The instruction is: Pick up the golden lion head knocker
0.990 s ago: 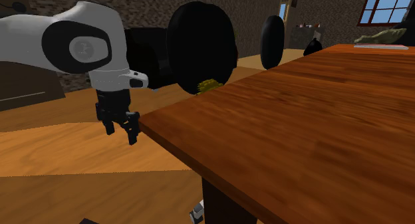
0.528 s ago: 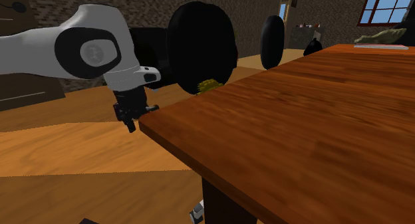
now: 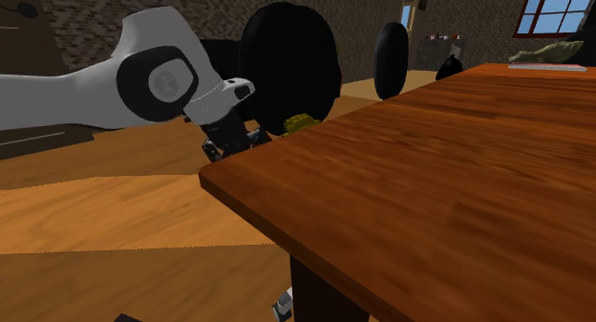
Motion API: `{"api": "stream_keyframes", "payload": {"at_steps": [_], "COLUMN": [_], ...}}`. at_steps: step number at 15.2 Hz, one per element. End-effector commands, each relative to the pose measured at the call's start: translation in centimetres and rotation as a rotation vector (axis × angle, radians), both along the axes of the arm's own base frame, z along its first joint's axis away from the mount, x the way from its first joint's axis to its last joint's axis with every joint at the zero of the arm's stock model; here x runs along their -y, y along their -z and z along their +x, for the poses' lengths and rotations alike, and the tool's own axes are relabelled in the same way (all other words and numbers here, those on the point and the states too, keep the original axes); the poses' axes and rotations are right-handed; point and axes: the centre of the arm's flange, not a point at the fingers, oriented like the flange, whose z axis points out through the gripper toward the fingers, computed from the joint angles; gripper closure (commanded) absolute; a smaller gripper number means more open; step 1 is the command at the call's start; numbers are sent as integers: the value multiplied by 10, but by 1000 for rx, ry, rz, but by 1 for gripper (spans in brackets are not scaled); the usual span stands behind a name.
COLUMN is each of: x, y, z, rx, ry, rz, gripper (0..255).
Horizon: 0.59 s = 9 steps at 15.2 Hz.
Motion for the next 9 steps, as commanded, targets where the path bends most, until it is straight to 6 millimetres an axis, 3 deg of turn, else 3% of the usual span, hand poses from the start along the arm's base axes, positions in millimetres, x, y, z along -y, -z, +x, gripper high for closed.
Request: {"api": "stream_keyframes", "payload": {"at_steps": [1,9], "x": [6,32], "y": [-6,-40], "z": [7,45], "rx": [61,288], "ry": [-45,-210], "rz": [-60,-287], "gripper": [0,0]}}
